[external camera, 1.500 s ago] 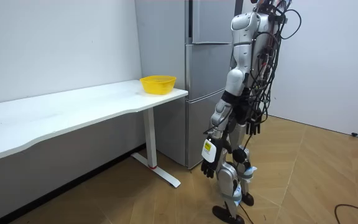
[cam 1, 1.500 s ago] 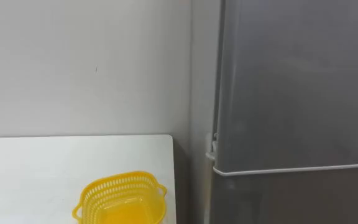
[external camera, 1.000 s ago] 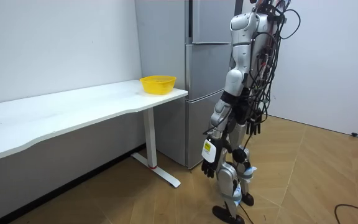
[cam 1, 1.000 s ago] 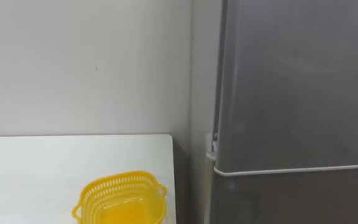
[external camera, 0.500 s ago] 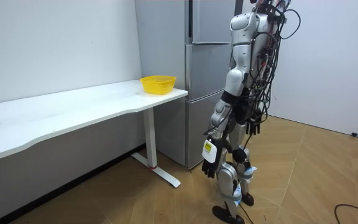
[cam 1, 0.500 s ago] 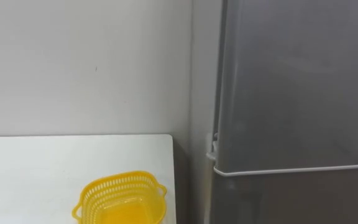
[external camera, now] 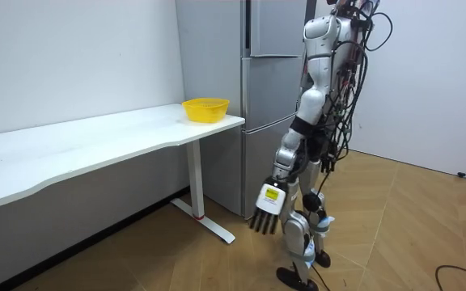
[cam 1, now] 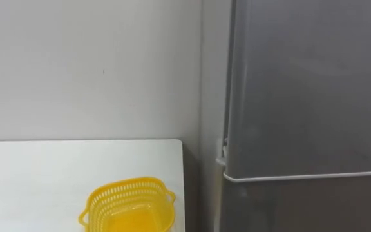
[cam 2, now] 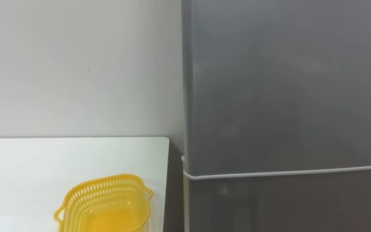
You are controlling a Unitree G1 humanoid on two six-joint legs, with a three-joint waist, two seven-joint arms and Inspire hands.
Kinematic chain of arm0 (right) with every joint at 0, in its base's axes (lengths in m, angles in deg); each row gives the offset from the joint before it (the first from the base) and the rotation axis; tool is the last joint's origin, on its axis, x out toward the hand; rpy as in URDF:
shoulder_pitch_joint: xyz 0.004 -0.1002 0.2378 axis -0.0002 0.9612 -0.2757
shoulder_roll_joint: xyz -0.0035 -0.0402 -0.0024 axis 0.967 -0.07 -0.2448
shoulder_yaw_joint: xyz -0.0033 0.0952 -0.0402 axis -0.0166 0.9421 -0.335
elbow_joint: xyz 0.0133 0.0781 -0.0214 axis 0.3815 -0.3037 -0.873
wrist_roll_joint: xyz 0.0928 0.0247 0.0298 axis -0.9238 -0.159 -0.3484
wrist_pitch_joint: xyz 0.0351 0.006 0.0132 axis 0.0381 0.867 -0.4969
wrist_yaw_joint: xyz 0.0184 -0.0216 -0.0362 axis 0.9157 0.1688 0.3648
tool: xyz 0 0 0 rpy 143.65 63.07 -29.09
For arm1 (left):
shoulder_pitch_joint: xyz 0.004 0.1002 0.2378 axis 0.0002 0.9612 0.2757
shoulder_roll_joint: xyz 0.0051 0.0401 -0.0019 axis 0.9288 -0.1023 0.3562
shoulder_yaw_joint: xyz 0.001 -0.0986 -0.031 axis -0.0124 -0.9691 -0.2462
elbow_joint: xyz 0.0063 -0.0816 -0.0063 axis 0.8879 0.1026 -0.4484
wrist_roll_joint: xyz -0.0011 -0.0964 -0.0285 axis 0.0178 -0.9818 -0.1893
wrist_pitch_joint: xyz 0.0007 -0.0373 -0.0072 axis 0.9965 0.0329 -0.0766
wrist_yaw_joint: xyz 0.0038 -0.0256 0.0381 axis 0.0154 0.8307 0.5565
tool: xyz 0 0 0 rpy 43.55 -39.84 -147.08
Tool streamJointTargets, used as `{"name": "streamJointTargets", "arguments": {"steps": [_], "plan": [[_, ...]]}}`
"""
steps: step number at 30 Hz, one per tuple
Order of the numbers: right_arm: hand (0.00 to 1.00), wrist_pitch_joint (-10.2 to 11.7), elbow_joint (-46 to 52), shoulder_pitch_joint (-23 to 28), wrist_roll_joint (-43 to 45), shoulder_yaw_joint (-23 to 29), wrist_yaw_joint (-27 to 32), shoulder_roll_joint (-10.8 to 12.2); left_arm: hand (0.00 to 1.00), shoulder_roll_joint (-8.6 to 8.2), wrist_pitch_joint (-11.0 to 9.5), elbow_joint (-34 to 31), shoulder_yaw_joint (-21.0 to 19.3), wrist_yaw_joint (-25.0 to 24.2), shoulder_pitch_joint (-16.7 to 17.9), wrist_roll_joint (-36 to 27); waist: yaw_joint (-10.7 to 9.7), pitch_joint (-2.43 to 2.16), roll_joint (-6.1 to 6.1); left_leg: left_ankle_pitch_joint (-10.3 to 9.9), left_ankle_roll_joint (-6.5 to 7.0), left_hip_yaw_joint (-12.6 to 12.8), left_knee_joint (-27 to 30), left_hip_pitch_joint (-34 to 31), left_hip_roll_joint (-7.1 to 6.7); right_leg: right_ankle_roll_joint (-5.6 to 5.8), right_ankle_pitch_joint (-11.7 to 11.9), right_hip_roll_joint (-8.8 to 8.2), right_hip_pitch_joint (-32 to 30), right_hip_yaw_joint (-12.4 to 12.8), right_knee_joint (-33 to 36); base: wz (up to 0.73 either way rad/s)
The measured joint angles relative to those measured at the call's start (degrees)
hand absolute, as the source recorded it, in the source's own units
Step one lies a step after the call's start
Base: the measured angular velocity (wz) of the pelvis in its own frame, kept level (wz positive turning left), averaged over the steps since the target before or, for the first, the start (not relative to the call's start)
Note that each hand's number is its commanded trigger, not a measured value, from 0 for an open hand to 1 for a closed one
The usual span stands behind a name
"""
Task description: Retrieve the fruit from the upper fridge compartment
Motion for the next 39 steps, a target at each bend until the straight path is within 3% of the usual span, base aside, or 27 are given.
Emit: {"name": "streamJointTargets", "arguments": {"steps": [3, 5, 7, 10, 15, 19, 22, 27, 30, 35, 38, 39], "plan": [[0.0, 0.6, 0.2, 0.2, -0.3, 2.8, 1.6, -0.4, 0.0, 0.13, -4.1, -3.3, -6.4, 6.1, -1.3, -10.4, 1.6, -0.07, 0.54, 0.0, 0.0, -0.4, -0.2, 0.2, 0.08, -0.06, 0.0, 0.18, 0.0, 0.1, 0.0, 0.02], [0.0, 1.1, 1.0, 0.5, -0.3, 3.5, 2.3, -0.7, 0.0, 0.24, -4.7, -6.7, -8.9, 9.8, -2.1, -17.2, 1.7, -0.12, 0.9, 0.0, 0.0, -0.4, -0.4, 0.2, 0.09, -0.09, 0.0, 0.55, 0.0, 0.2, 0.0, -0.03], [0.0, 1.7, 3.1, 1.8, -0.3, 4.0, 3.4, -0.8, 0.0, 0.8, -6.9, -10.9, -10.9, 14.9, -2.1, -25.9, 1.7, -0.16, 1.14, 0.0, 0.0, -0.4, -0.5, 0.2, 0.06, -0.1, 0.0, 0.58, 0.0, 0.1, -0.1, 0.0], [0.0, 2.8, 4.5, 3.0, -0.2, 5.5, 4.5, -0.6, 0.0, 0.98, -8.5, -17.8, -12.7, 21.1, -2.0, -32.7, 2.1, -0.51, 1.71, 0.0, 0.0, -0.3, -0.5, 0.2, -0.01, -0.11, 0.0, 0.5, 0.0, 0.2, -0.1, -0.03], [0.0, 4.2, 6.0, 5.4, -0.1, 5.7, 5.7, -0.5, 0.0, 1.01, -13.2, -30.0, -14.5, 29.3, -1.9, -34.1, 4.7, -0.64, 1.84, 0.0, -0.01, -0.2, -0.4, 0.4, 0.01, -0.09, 0.1, 0.43, -0.2, 0.5, -0.1, -0.07], [0.0, 5.0, 7.3, 6.5, 0.3, 5.6, 7.2, -0.2, 0.0, 1.01, -15.9, -43.4, -15.7, 37.8, -1.8, -33.8, 5.0, -0.7, 2.01, 0.0, -0.01, -0.3, -0.4, 0.5, -0.05, -0.08, 0.1, 0.46, -0.3, 0.9, 0.1, -0.02], [0.0, 6.1, 7.1, 6.7, 1.5, 5.9, 7.2, 0.0, 0.0, 1.15, -18.1, -52.0, -16.3, 40.4, -1.9, -31.1, 4.6, -0.71, 2.2, 0.0, -0.01, -0.4, -0.3, 0.5, -0.03, -0.11, 0.1, 0.46, -0.2, 0.9, 0.2, -0.02], [0.0, 6.0, 6.9, 7.2, 1.3, 5.7, 5.3, 0.2, 0.0, 2.19, -20.0, -63.9, -16.2, 41.4, -2.0, -28.9, 4.3, -0.61, 2.63, 0.0, 0.0, -0.6, -0.3, 0.1, -0.03, -0.11, 0.1, 0.43, -0.9, 1.1, 1.0, 0.0], [0.0, 6.0, 6.4, 7.1, 1.3, 5.5, 3.9, 0.4, 0.0, 2.44, -20.1, -69.6, -15.8, 40.7, -2.1, -26.0, 3.9, -0.55, 2.77, -0.1, 0.1, -1.0, -0.4, 0.0, -0.02, -0.11, 0.1, 0.6, -1.0, 1.3, 0.9, 0.0], [0.0, 6.0, 4.4, 6.6, 1.2, 5.4, 2.1, 0.5, 0.0, 2.55, -20.2, -77.8, -13.9, 34.5, -2.2, -21.4, 2.8, -0.34, 2.6, -0.1, 0.14, -1.4, 0.2, -0.4, -0.04, -0.17, 0.2, 0.52, -1.0, 0.8, 0.9, 0.06], [0.0, 6.0, 4.4, 6.1, 2.9, 5.5, 0.1, 0.6, 0.0, 2.56, -20.3, -82.8, -10.2, 29.4, -2.5, -21.1, 1.4, -0.25, 2.66, -0.1, 0.13, -2.1, 0.4, -0.8, -0.03, -0.17, 0.2, 0.48, -1.0, 0.2, 0.7, 0.11], [0.0, 6.0, 4.0, 5.9, 3.6, 5.5, -0.5, 0.6, 0.0, 2.66, -20.2, -83.7, -8.7, 26.6, -3.0, -21.0, 1.1, 0.01, 2.54, -0.1, 0.13, -2.1, 0.4, -0.8, -0.01, -0.19, 0.2, 0.51, -1.0, 0.2, 0.8, 0.0]]}}
